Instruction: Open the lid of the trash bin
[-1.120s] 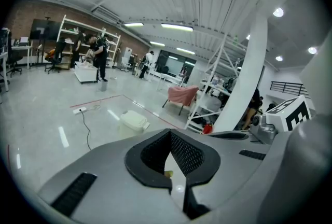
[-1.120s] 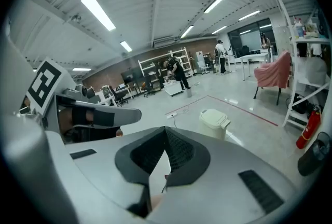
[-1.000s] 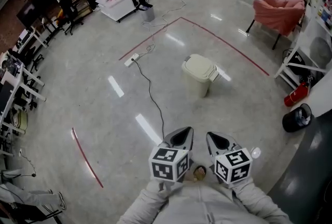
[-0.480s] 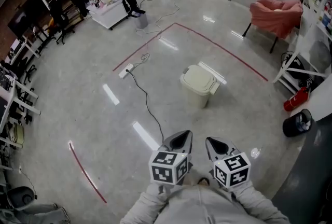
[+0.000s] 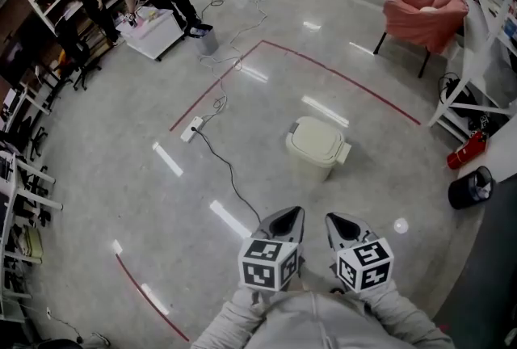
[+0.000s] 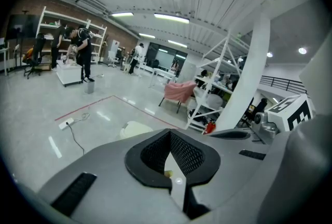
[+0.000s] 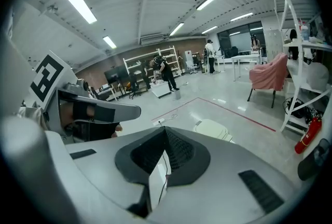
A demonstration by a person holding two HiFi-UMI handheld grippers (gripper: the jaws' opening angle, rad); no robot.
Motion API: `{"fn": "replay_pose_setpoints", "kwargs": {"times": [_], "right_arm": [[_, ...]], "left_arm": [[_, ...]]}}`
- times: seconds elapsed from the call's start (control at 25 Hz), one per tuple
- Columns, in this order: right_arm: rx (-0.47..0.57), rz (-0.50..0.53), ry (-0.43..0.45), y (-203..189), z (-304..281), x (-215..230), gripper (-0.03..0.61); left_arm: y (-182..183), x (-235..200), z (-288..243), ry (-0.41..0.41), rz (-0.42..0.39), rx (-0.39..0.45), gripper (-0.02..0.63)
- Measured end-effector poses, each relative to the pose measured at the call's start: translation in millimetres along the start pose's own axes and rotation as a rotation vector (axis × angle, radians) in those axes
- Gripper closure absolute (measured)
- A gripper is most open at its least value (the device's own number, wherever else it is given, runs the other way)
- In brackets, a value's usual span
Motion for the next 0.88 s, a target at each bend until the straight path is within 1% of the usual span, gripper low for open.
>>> {"fn": "replay_pose_setpoints", "kwargs": {"times": [0.2, 0.44, 0.64, 0.88], "right_arm": [[-0.009, -0.019, -0.04, 20.1, -42.2, -13.0, 0.58], [-0.023, -0.046, -0.083, 39.1, -81.7, -23.5, 0.58], [-0.045, -0.045, -0.088, 45.5, -107.0, -31.3, 0.58], [-0.062, -0.066, -0.105, 50.8, -127.7, -30.6, 0.58]], "left_arm": [[20.1, -45.1, -7.9, -0.033, 0.004, -0.032, 0.607], [40.0, -87.0, -16.6, -0.077, -0.002, -0.065, 0.607], [47.6, -117.5, -25.1, -0.087, 0.007, -0.084, 0.607], [50.4, -141.5, -36.2, -0.096, 0.022, -0.117, 0.607]]}}
Point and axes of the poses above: the fingertips, and each gripper's own axes: z backward along the fingers, x to its right, y out of its top, the point moved 4 cm from there along z, backward along the fingers, and after that the axes turned 15 degrees about -y, right-handed, at the moved point
